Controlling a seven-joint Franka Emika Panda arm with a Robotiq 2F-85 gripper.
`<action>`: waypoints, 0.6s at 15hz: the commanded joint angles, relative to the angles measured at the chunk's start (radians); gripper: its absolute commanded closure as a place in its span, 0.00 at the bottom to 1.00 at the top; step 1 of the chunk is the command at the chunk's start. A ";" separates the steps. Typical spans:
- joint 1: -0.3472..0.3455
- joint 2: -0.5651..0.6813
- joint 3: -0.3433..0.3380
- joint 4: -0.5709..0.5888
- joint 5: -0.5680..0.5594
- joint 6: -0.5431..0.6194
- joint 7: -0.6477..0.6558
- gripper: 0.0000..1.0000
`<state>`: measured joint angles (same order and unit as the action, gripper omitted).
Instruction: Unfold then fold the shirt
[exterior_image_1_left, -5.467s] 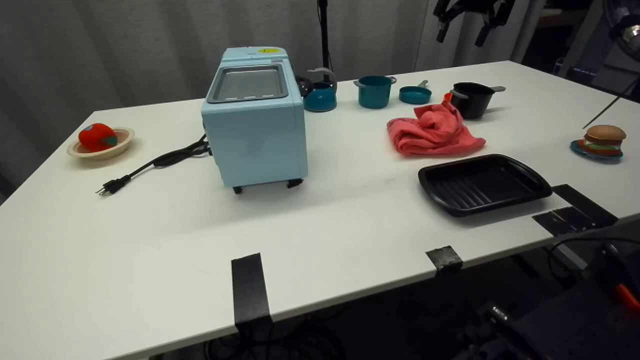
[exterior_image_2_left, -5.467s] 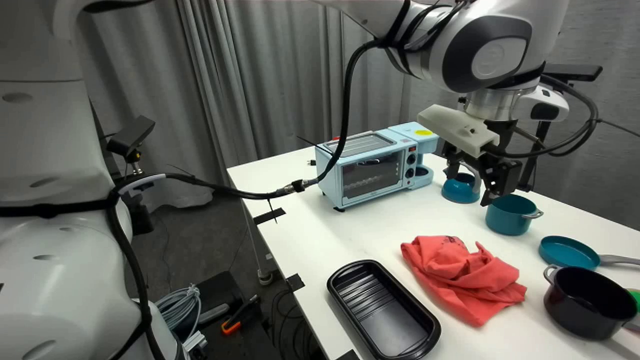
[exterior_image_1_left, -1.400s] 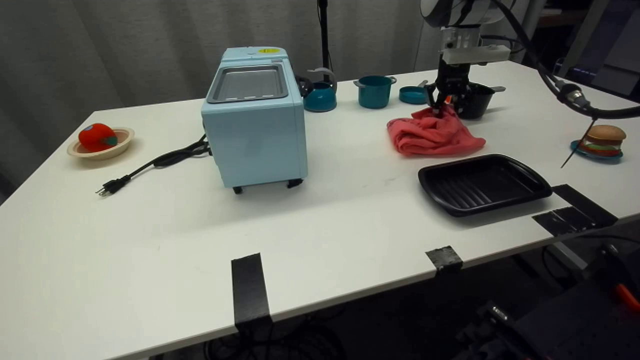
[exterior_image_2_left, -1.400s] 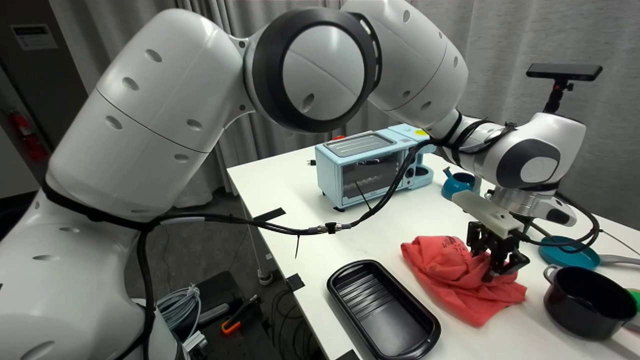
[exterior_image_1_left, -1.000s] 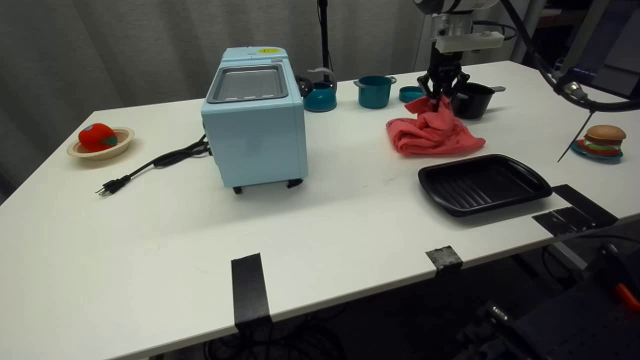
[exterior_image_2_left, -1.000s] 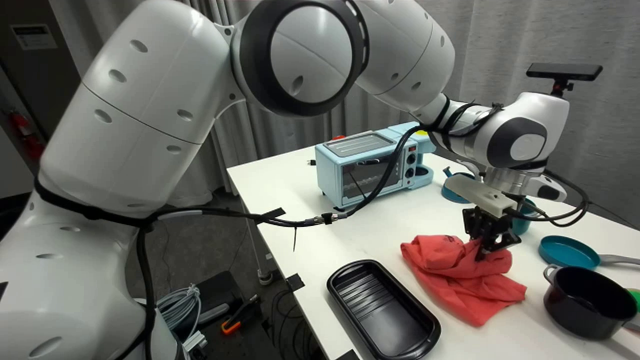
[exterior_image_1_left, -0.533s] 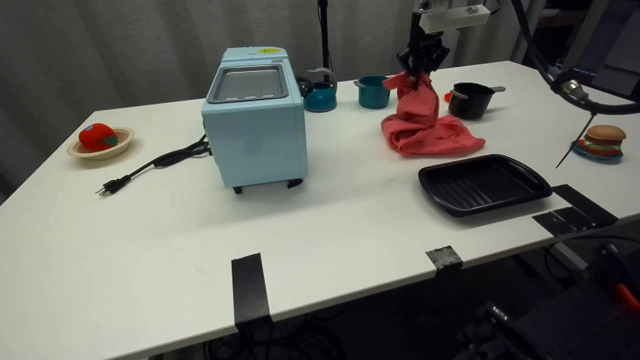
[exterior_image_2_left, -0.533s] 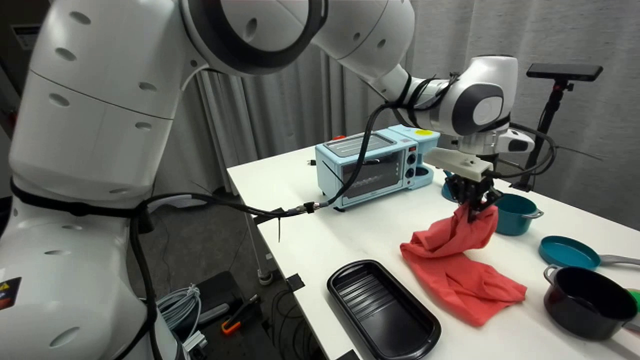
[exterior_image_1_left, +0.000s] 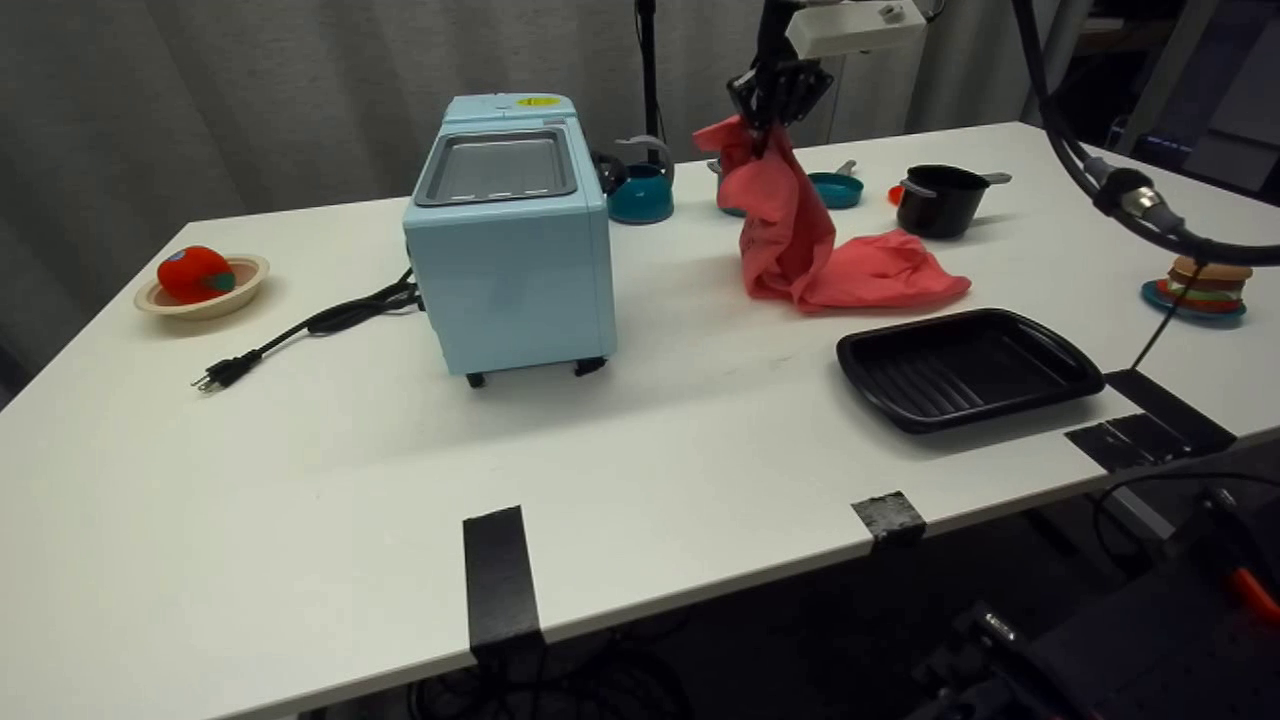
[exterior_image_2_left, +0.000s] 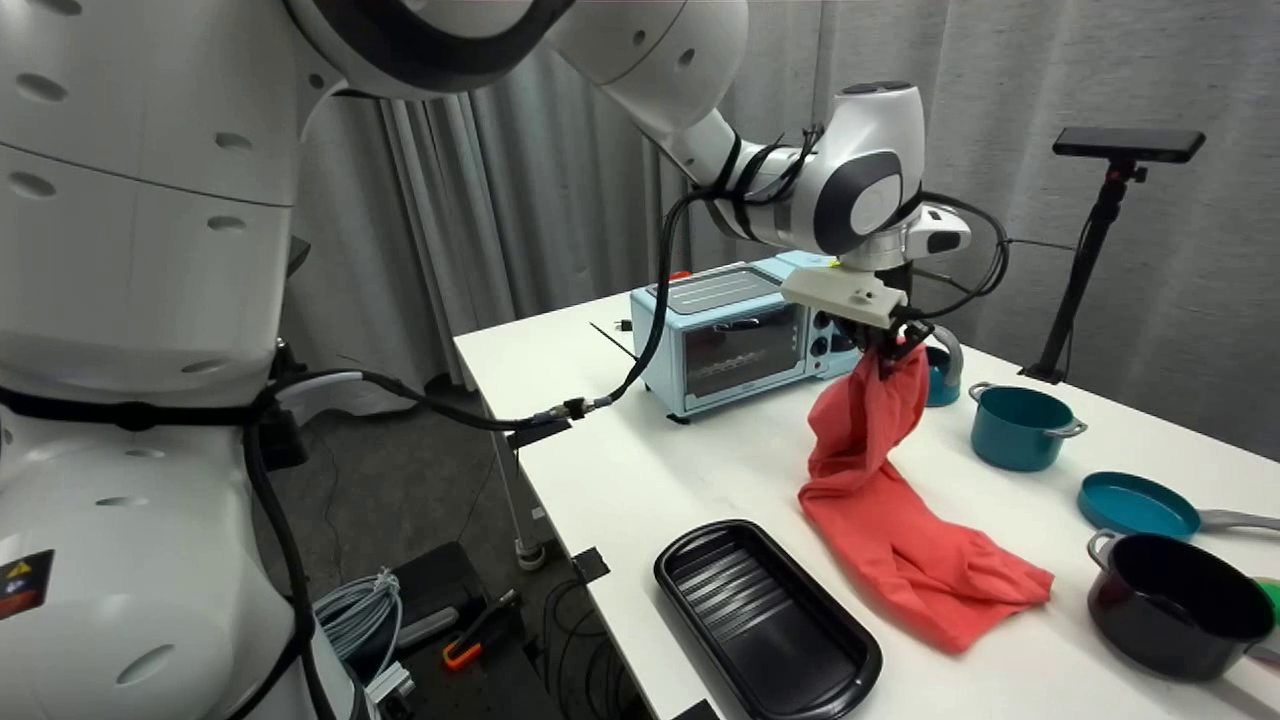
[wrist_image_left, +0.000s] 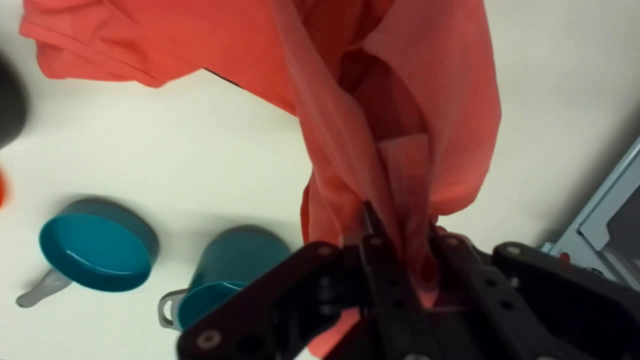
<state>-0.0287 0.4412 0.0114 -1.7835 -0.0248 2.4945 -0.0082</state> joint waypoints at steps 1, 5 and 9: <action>-0.011 -0.042 0.047 -0.090 0.062 0.097 -0.071 0.96; -0.030 -0.035 0.104 -0.132 0.140 0.182 -0.142 0.96; -0.072 -0.039 0.183 -0.151 0.267 0.221 -0.238 0.96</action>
<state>-0.0498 0.4313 0.1279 -1.9016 0.1532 2.6850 -0.1582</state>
